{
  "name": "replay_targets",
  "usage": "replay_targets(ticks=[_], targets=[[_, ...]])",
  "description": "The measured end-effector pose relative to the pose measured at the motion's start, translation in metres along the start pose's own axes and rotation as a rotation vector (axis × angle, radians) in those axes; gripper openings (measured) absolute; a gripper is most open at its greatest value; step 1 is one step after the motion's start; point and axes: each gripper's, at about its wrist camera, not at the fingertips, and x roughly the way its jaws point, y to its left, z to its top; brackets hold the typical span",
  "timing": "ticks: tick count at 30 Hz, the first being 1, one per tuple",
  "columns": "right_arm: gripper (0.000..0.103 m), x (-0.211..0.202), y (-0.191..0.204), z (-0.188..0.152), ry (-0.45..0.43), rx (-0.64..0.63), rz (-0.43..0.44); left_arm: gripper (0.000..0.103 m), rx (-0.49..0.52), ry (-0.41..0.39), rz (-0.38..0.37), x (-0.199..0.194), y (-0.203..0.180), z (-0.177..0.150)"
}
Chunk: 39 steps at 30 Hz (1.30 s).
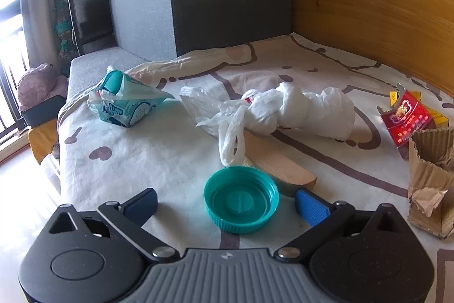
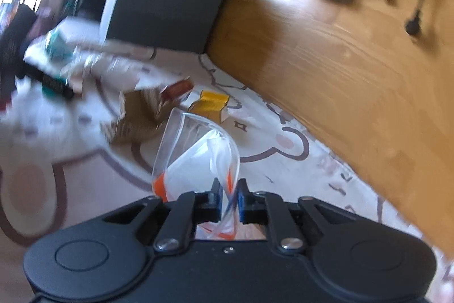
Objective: Collect trash
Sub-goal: 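Grasp the teal bottle cap with left gripper while right gripper grasps the clear plastic bag, then lift the teal cap with left gripper while right gripper lifts the plastic bag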
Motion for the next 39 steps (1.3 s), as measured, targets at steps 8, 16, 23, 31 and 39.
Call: replay_targets(ticks=[8,16,23,31,39], targets=[[0.010,-0.015,-0.024,0.009,0.003,0.227,0.106,0.051,0.033,-0.008,-0.022,-0.008,-0.011,0.004],[0.009,-0.018,-0.028,0.002,0.064,0.359,0.148,0.050,0.017,0.039,-0.060,-0.031,-0.011,-0.005],[0.009,-0.025,-0.028,-0.004,0.090,0.406,0.150,0.050,0.023,0.058,-0.112,-0.071,-0.019,-0.024],[0.009,-0.037,-0.026,-0.004,0.100,0.434,0.150,0.050,0.062,0.015,-0.159,-0.123,-0.031,-0.029],[0.009,-0.055,-0.017,0.001,0.105,0.455,0.180,0.050,0.084,-0.017,-0.185,-0.166,-0.033,-0.034]])
